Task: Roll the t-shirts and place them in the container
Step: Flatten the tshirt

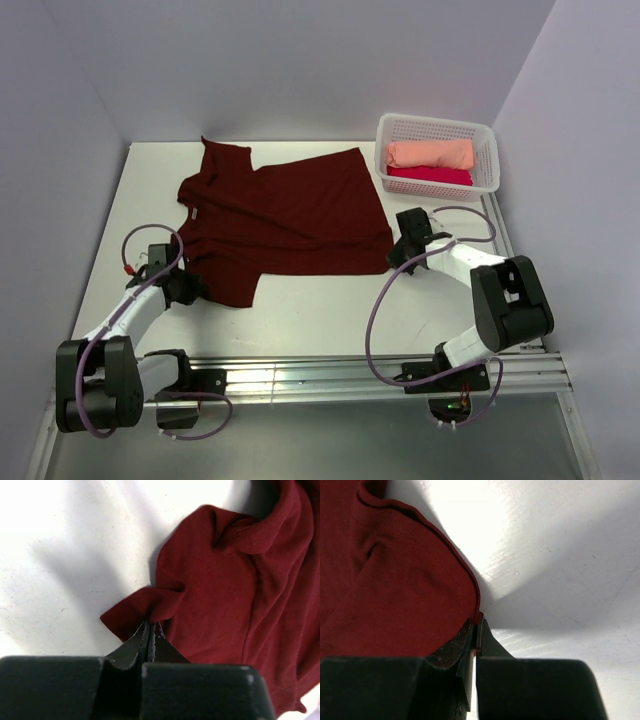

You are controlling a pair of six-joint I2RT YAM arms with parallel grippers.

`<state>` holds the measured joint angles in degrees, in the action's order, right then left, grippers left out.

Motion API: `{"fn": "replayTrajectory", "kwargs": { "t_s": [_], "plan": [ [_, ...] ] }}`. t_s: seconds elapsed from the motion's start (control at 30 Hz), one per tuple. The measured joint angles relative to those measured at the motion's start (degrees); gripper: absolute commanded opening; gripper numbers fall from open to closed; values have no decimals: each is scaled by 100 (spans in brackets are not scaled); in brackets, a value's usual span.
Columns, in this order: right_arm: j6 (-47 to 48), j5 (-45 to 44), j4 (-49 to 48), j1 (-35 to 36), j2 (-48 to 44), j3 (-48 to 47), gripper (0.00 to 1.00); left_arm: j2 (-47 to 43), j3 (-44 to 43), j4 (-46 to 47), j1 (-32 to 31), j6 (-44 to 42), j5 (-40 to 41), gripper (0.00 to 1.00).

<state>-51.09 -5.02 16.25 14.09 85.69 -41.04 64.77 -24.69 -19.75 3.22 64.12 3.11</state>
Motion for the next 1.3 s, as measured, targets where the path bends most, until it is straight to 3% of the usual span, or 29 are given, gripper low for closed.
{"fn": "replayTrajectory", "kwargs": {
  "t_s": [0.2,0.43,0.83,1.3],
  "plan": [
    [42,-24,9,0,-332,166,0,37,-205,-365,-358,4,380,0],
    [105,-57,7,0,-667,190,0,-295,-479,-1537,-911,225,881,0],
    [168,-55,57,2,-1010,337,0,-1600,-885,-2632,-1073,627,1211,0],
    [212,9,96,313,-1189,575,0,-1950,-1567,-3611,-1099,647,1220,0]
  ]
}}
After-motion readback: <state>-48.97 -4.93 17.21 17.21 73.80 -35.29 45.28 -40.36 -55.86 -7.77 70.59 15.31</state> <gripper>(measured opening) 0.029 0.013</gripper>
